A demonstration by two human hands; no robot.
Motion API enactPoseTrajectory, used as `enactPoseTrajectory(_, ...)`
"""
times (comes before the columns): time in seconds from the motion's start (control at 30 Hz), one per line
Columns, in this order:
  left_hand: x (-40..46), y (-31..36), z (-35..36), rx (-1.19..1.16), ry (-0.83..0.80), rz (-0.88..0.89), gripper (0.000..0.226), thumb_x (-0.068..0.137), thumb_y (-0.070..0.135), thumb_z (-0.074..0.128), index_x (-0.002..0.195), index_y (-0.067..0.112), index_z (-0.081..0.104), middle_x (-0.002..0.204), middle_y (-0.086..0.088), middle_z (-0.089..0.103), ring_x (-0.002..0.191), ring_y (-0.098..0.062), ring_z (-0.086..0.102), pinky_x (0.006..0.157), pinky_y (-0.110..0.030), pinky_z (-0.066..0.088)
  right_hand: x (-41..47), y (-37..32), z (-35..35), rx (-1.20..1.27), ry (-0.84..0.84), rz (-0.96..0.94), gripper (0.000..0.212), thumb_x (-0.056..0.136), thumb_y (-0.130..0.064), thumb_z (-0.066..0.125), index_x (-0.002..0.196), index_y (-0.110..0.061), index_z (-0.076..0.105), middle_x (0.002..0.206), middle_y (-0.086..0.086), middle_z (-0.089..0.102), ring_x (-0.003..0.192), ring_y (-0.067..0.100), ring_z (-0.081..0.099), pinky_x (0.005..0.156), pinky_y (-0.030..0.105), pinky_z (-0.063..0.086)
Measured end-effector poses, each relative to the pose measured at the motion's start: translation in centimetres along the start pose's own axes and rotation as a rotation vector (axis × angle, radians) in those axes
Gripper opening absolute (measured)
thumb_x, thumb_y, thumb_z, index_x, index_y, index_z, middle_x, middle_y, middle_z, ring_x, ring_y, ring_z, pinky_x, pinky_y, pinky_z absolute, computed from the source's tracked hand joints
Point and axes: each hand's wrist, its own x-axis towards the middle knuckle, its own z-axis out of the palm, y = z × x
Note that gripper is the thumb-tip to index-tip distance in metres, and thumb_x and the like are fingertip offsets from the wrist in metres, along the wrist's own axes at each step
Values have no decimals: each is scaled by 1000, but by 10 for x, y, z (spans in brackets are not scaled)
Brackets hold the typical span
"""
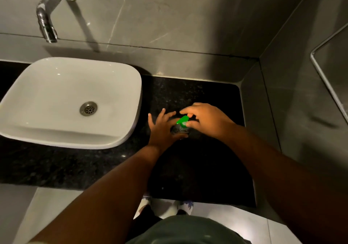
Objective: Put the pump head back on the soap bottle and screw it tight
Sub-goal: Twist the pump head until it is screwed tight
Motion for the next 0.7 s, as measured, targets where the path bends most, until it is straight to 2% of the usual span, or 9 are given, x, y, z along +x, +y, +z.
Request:
enactPoseTrajectory(0.1,1,0,-6,12,-35,-10,68,64,64,75,126,40,61,143,8,50,147,-19,14,111,-57,-17,12,-7,-10,-248,-144,-106,33,86,-33,63,120,-32,63,109,1,62,102,24,61,88,44,50)
enactPoseTrajectory(0.27,6,1,-8,52,-107,-12,67,66,69,70,127,42,59,144,8,48,147,-19,11,110,-59,-17,19,-17,-14,-566,-242,-274,29,93,-30,49,119,-28,62,115,5,60,101,28,59,89,45,48)
enactPoseTrajectory(0.37,5,0,-9,64,-121,-6,64,67,69,69,124,41,61,144,8,48,147,-19,11,110,-58,-17,16,-20,-16,-658,-260,-332,28,90,-30,53,114,-22,63,116,4,61,100,26,61,86,40,48)
enactPoseTrajectory(0.47,5,2,-11,83,-148,-10,64,69,70,67,126,43,58,146,9,46,147,-19,9,110,-60,-16,17,-18,-23,-779,-290,-451,30,91,-30,53,119,-28,60,124,-1,57,102,23,61,87,38,46)
enactPoseTrajectory(0.7,5,4,-13,91,-176,-27,64,72,74,60,128,43,56,147,9,44,147,-18,7,110,-60,-16,14,-18,-29,-845,-286,-559,28,93,-33,48,120,-30,57,126,-1,57,96,24,64,83,40,47)
